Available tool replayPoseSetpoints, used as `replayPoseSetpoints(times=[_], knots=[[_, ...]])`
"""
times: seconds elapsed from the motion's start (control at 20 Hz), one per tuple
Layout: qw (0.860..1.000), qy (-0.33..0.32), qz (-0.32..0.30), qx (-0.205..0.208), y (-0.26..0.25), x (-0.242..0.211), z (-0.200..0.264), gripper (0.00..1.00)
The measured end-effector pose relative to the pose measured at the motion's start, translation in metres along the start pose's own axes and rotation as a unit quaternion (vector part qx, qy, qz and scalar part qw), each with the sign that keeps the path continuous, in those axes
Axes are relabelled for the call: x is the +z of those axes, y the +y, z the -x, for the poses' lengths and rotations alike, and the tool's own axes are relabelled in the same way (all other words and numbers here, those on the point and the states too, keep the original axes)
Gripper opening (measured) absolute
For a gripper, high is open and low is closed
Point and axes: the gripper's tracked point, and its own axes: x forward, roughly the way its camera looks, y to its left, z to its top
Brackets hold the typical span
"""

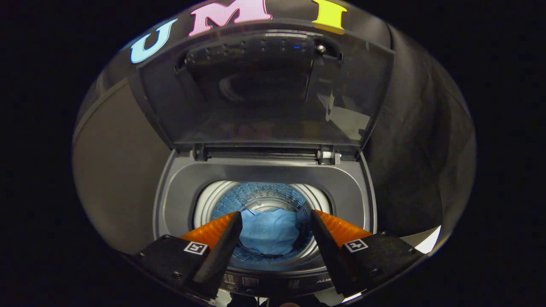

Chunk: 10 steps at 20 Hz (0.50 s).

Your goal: Put the clothes into the washing machine and then close the washing machine lid.

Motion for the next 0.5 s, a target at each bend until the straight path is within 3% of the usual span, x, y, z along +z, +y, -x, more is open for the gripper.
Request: replayPoseSetpoints(times=[0.25, 0.4, 0.5], knots=[[0.995, -0.093, 0.005, 0.026, 0.015, 0.061, 0.051, 0.99], [0.985, -0.161, 0.003, 0.054, 0.032, 0.113, 0.074, 0.99], [0.979, -0.199, 0.012, 0.052, 0.035, 0.152, 0.081, 0.99]])
